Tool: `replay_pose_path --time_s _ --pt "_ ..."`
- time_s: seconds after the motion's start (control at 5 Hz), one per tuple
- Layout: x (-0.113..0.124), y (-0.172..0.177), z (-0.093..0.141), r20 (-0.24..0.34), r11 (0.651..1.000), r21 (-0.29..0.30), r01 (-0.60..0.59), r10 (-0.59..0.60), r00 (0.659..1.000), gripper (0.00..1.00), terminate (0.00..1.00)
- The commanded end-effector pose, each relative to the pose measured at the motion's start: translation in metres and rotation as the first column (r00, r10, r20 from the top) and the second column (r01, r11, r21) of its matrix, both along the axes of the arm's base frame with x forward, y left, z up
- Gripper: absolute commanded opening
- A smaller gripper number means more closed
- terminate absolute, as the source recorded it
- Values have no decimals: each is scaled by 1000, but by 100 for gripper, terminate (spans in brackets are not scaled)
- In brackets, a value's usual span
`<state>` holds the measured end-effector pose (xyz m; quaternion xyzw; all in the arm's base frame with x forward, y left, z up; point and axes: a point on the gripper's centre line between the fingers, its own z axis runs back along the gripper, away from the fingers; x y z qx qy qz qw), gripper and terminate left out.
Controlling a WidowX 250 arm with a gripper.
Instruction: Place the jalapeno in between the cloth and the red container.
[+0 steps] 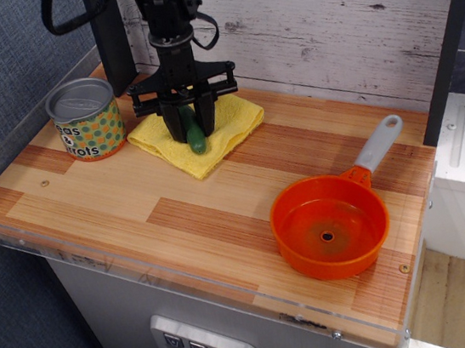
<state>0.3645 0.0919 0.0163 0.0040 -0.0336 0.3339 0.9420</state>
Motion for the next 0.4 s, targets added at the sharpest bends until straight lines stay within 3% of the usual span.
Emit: replay_pose_path --time_s 0.0,0.2 --pt "-2 -1 20 50 1000 14 9 -10 999 0 0" --pt "-5 -1 33 55 1000 1 8 -8 998 0 0"
